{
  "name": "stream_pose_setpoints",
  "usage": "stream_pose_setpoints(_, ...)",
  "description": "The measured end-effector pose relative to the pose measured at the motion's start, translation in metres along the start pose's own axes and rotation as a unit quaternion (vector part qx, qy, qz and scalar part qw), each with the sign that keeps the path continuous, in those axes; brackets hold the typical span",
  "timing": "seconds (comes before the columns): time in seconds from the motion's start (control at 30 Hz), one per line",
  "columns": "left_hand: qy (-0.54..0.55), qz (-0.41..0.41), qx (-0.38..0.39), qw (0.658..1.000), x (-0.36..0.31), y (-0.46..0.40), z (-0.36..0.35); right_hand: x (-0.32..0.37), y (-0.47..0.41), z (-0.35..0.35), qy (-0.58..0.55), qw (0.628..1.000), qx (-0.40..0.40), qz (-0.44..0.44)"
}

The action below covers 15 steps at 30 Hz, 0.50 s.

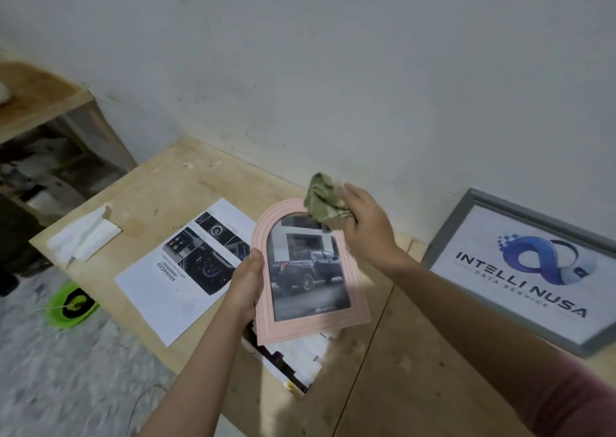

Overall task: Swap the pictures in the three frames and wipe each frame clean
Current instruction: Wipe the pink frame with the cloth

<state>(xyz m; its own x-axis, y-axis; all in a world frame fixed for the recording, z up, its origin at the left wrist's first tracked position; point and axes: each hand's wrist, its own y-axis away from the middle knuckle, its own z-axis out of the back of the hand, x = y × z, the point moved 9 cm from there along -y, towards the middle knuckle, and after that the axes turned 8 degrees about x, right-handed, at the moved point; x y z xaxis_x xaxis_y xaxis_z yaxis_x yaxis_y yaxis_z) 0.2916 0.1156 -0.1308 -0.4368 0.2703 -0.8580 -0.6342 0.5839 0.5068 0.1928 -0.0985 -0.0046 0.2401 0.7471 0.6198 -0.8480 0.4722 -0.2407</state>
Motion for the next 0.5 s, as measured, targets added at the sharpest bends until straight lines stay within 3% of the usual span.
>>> stream_pose_setpoints(0.07, -0.037, -0.038, 0.003, 0.999, -0.017, 0.006, -0.02, 0.03, 0.007, -0.026, 0.09, 0.991, 0.081, 0.053)
stream_pose_setpoints(0.13, -0.043, -0.076, -0.003, 0.996, -0.035, 0.011, -0.037, 0.042, 0.014, -0.05, 0.143, 0.977, 0.155, 0.044)
stream_pose_setpoints(0.27, 0.009, -0.108, 0.016, 0.994, -0.044, 0.012, -0.048, 0.061, 0.04, -0.066, 0.143, 0.971, 0.186, 0.04)
stream_pose_setpoints(0.37, 0.048, -0.095, 0.006, 0.994, -0.038, 0.013, -0.036, 0.072, 0.087, -0.068, 0.144, 0.961, 0.195, 0.137)
stream_pose_setpoints(0.43, 0.018, -0.105, 0.003, 0.994, -0.044, 0.014, -0.032, 0.073, 0.121, -0.062, 0.139, 0.95, 0.196, 0.2)
stream_pose_setpoints(0.5, -0.017, -0.119, 0.013, 0.993, -0.053, 0.015, -0.036, 0.07, 0.139, -0.05, 0.15, 0.936, 0.255, 0.189)
